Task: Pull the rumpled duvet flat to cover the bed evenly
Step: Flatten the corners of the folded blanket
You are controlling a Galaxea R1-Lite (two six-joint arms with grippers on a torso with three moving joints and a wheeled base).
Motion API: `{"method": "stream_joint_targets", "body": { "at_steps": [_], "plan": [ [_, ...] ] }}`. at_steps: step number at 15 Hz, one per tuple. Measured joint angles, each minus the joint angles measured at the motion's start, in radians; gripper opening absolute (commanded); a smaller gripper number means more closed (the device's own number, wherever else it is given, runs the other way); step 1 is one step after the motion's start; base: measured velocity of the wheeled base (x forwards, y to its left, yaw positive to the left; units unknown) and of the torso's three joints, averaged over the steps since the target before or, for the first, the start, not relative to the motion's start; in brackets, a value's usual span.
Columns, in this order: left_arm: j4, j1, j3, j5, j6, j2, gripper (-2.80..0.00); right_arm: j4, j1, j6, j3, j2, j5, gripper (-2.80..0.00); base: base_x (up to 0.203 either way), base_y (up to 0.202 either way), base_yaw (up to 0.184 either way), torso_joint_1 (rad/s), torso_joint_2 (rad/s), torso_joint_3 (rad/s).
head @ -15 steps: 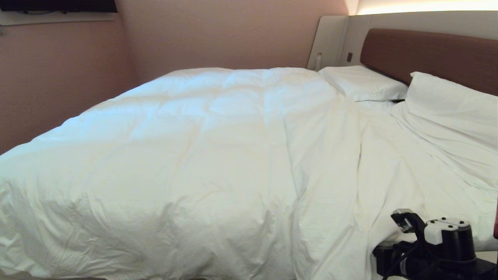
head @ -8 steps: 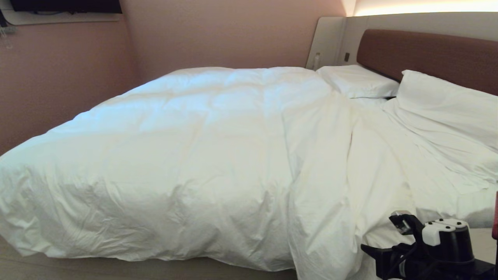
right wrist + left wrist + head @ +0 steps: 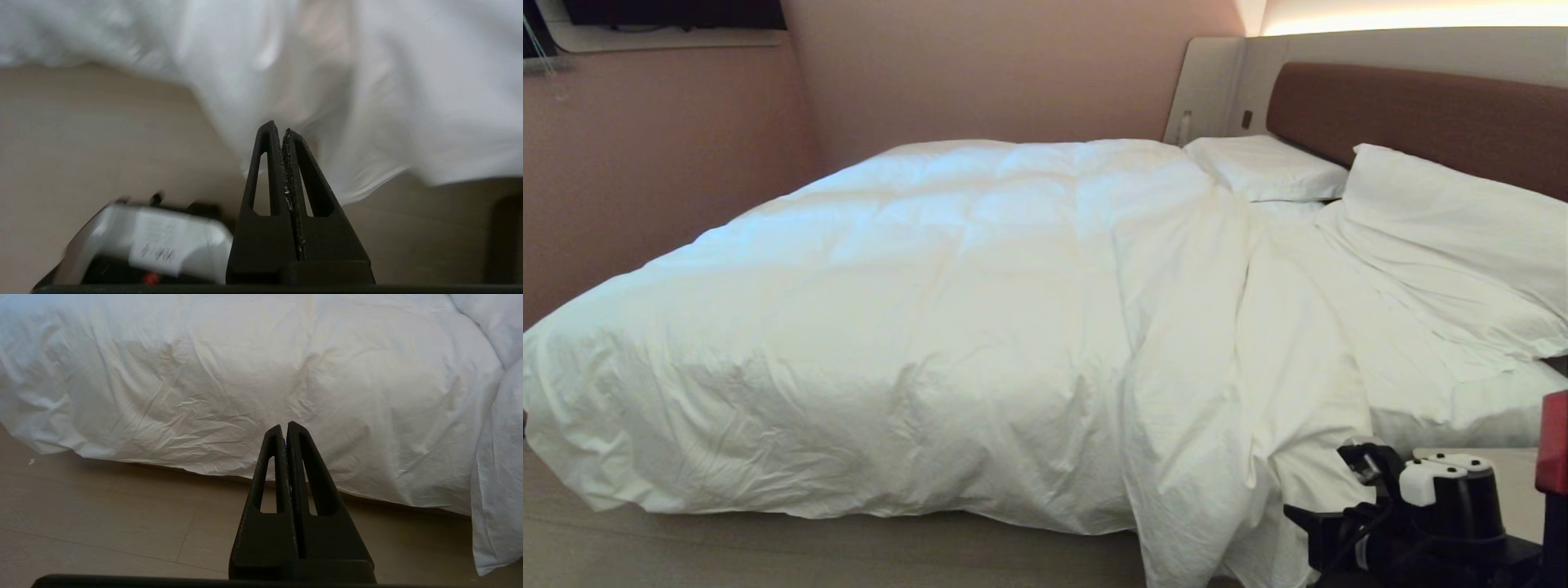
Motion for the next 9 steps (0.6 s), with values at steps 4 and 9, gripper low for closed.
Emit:
{"method": "stream_joint_targets", "body": {
  "at_steps": [4, 9],
  "plan": [
    [0.000, 0.000, 0.000, 0.000, 0.002, 0.000, -2.80, 0.001, -0.036, -0.049, -0.095, 0.101, -0.112, -2.80, 0.000, 0.000, 0.000, 0.000, 0.00, 0.000],
    [0.000, 0.000, 0.000, 0.000, 0.002, 0.000, -2.80, -0.014, -0.065, -0.081, -0.038, 0.190, -0.294, -2.80, 0.000, 0.000, 0.000, 0.000, 0.00, 0.000]
  ]
}}
